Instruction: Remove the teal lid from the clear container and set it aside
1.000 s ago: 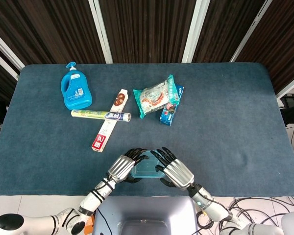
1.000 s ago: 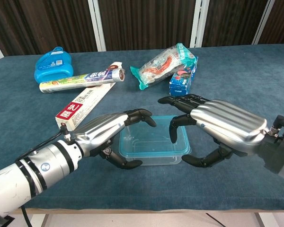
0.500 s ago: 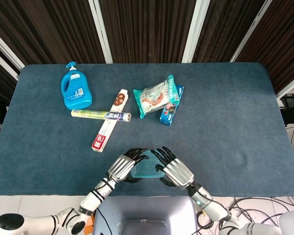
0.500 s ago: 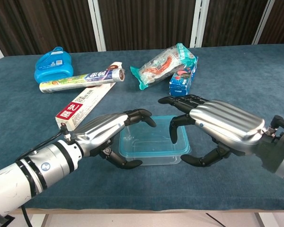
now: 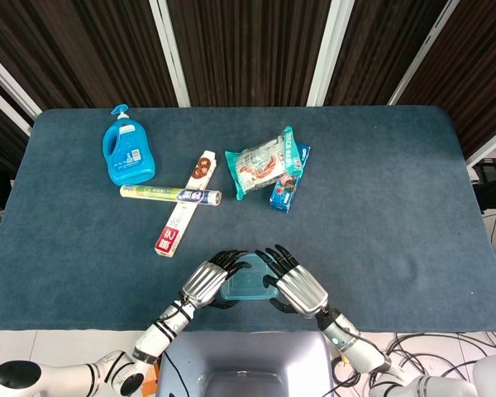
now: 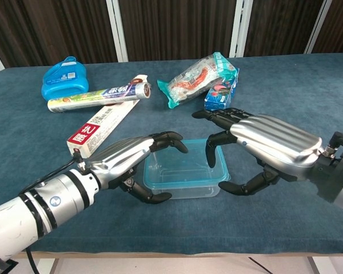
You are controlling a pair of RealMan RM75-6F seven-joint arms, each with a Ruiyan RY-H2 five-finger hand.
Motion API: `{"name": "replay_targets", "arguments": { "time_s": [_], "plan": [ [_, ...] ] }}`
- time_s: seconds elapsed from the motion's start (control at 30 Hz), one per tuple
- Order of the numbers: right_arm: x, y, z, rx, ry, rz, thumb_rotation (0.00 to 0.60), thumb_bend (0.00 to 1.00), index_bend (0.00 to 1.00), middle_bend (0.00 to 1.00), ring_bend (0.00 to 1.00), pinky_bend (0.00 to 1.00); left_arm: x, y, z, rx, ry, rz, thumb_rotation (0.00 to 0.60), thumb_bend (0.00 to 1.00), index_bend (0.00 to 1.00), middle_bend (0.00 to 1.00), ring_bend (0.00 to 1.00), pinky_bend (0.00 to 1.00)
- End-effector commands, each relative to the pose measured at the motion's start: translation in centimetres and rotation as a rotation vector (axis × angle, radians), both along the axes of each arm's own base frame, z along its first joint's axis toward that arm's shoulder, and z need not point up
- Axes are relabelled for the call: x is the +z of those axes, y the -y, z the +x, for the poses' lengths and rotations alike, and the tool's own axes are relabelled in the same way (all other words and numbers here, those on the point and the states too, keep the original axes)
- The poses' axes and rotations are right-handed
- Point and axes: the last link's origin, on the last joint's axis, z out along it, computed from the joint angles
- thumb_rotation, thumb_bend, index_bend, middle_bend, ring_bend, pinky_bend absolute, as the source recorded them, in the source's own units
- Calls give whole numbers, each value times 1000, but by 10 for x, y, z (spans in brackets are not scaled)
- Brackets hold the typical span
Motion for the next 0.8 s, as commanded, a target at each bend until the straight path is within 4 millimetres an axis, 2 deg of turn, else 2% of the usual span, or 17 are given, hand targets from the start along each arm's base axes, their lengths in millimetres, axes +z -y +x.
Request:
{"name": "replay_targets", "arguments": {
  "time_s": [0.03,0.37,0.8],
  "plan": [
    [1,2,1,-3,-1,-3,600,252,506,15,0,0,0,0,0,-1,-1,0,600,265,314,330,247,160],
    [5,10,10,6,15,-18,600,252,495,15,0,0,-1,-1,-2,1,-8,-3,600,266,315,330,248,163],
    [-1,18,17,33,46,-34,600,252,507,36,0,0,1,-1,-3,-4,-9,-5,600,267,314,329,252,168]
  ]
}}
